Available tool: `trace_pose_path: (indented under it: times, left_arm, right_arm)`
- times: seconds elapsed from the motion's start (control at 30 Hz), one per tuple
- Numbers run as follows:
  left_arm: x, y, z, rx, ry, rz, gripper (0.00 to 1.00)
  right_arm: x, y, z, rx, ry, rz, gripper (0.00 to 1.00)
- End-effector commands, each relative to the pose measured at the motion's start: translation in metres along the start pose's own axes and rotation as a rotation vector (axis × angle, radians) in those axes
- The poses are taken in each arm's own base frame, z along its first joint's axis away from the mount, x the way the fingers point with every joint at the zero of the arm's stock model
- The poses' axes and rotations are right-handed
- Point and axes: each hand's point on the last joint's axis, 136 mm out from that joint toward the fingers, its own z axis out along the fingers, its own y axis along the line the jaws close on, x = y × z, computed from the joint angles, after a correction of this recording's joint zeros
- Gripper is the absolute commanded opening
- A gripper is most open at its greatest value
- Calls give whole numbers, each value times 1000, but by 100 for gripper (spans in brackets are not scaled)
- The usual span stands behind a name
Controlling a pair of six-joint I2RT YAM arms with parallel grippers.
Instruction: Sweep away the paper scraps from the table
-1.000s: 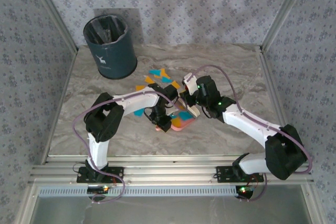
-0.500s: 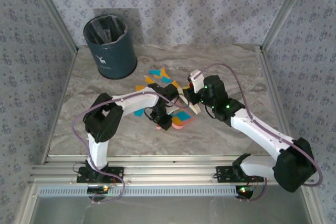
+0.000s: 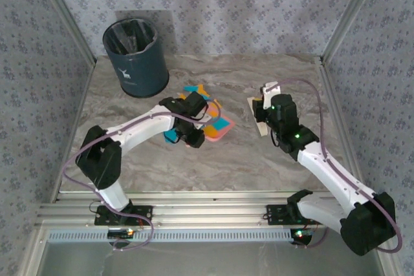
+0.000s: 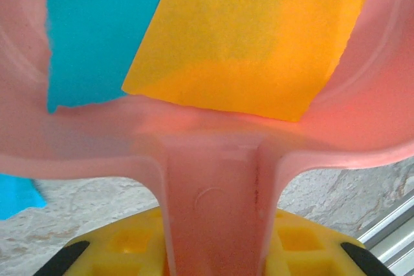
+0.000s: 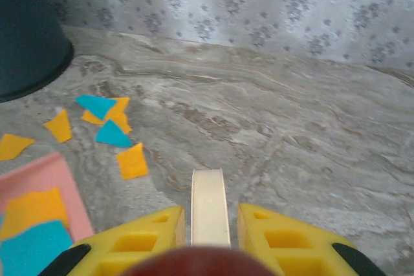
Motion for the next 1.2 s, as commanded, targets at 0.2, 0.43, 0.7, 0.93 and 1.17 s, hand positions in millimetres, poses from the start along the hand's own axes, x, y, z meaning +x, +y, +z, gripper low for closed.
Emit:
trace_pose_path:
  times: [0.2,0.43,0.7,0.93,1.17]
  left_arm:
    - [-27,13,-61,76,-201,-73,0]
    - [-48,33,-105,145,-337,-152,0]
    - [-70,60,-151,172,-468,-196,0]
    - [-86,91,-187,141,-548,-236,0]
    - [-104,118,-218,113,-601,-265,0]
  right_arm:
    - [-11,-13,-11,-7,-44,55,0]
    - [-11,-1,-11,-77,-50,63,0]
    - [-10,2,-12,-99,-45,68,0]
    - [-7,5,-11,-112,-29,68,0]
    - [-6,8,-10,-131,-20,66,0]
